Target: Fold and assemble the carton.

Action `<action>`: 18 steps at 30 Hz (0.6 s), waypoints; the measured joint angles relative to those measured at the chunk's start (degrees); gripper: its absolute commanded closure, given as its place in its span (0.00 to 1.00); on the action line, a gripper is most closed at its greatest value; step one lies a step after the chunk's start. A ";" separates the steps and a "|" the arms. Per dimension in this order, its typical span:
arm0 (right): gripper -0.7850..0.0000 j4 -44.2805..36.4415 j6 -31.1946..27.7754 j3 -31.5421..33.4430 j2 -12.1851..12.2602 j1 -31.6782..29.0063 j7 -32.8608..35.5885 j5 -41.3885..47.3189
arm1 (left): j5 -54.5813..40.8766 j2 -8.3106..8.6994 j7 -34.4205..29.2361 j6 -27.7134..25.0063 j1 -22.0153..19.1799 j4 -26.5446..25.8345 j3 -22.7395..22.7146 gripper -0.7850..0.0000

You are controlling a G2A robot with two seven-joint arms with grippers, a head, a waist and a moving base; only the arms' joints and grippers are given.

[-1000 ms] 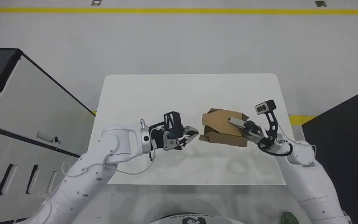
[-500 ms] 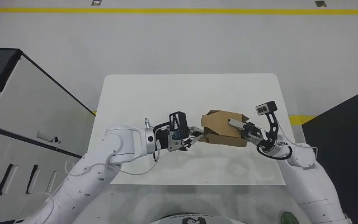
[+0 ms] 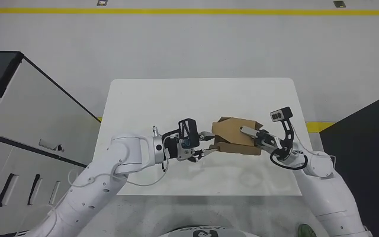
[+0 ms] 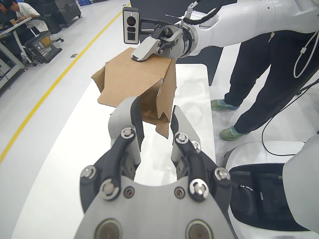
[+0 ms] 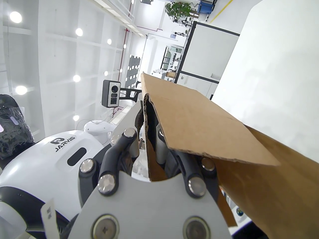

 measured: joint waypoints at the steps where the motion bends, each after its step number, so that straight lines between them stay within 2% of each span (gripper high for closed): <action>1: 1.00 -0.01 -0.15 0.02 -0.02 0.01 -0.16 -0.04 | -0.06 -0.01 -0.06 -0.09 0.00 -0.01 0.07 0.64; 10: 1.00 0.13 -0.43 -0.60 -0.17 0.21 -0.49 -0.06 | -0.47 -0.34 -0.42 -0.22 -1.09 0.67 1.31 0.64; 18: 1.00 0.74 -0.36 -1.10 -0.35 0.99 -1.66 -0.37 | -0.64 -0.57 -0.56 -0.50 -1.83 0.95 2.10 0.71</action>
